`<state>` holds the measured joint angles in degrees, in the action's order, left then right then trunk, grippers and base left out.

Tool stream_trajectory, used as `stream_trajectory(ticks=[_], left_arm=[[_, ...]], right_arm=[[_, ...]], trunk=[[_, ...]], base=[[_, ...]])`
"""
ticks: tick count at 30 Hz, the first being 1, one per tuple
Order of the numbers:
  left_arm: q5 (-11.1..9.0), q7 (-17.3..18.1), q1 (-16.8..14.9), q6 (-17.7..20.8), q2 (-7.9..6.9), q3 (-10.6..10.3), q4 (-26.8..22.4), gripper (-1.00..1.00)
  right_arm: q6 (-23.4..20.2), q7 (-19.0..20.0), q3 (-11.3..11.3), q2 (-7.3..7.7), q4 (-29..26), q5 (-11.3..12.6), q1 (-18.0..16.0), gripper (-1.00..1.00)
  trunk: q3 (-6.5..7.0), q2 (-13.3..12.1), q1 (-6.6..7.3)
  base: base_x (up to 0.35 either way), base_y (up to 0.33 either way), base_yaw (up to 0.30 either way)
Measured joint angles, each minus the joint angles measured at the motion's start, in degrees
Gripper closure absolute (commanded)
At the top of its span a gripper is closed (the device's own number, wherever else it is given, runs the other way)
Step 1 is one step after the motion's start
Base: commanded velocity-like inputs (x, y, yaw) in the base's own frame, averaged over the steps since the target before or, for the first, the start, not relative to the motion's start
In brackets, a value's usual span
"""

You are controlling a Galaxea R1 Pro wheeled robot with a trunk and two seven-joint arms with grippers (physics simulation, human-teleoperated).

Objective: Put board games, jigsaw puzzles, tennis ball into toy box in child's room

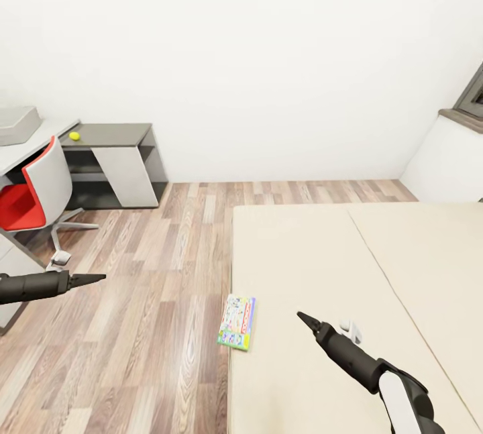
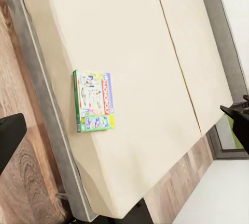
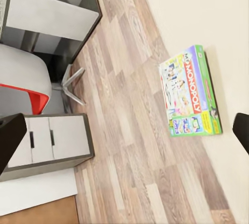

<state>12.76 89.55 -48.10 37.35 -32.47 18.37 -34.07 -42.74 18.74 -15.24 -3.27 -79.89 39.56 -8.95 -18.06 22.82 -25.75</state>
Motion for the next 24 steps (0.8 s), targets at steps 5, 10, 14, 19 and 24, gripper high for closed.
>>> stream_trajectory(ticks=[5, 10, 14, 19, 24], left_arm=[[0.0, 0.0, 0.0, 0.0, 0.0, 0.0, 0.0, -1.0], [0.0, 0.0, 0.0, 0.0, 0.0, 0.0, 0.0, -1.0], [0.0, 0.0, 0.0, 0.0, 0.0, 0.0, 0.0, -1.0], [0.0, 0.0, 0.0, 0.0, 0.0, 0.0, 0.0, -1.0], [0.0, 0.0, 0.0, 0.0, 0.0, 0.0, 0.0, -1.0]], right_arm=[[0.0, 0.0, 0.0, 0.0, 0.0, 0.0, 0.0, -1.0], [0.0, 0.0, 0.0, 0.0, 0.0, 0.0, 0.0, -1.0], [0.0, 0.0, 0.0, 0.0, 0.0, 0.0, 0.0, -1.0], [0.0, 0.0, 0.1, 0.0, 0.0, 0.0, 0.0, -1.0], [0.0, -0.1, 0.1, 0.0, 0.0, 0.0, 0.0, -1.0]], trunk=[[0.48, 0.0, 0.0], [0.95, 0.0, 0.0], [1.33, 0.0, 0.0], [1.81, 0.0, 0.0], [2.29, 0.0, 0.0]], base=[[0.0, 0.0, 0.0], [0.0, 0.0, 0.0], [0.0, 0.0, 0.0], [0.0, 0.0, 0.0], [0.0, 0.0, 0.0]])
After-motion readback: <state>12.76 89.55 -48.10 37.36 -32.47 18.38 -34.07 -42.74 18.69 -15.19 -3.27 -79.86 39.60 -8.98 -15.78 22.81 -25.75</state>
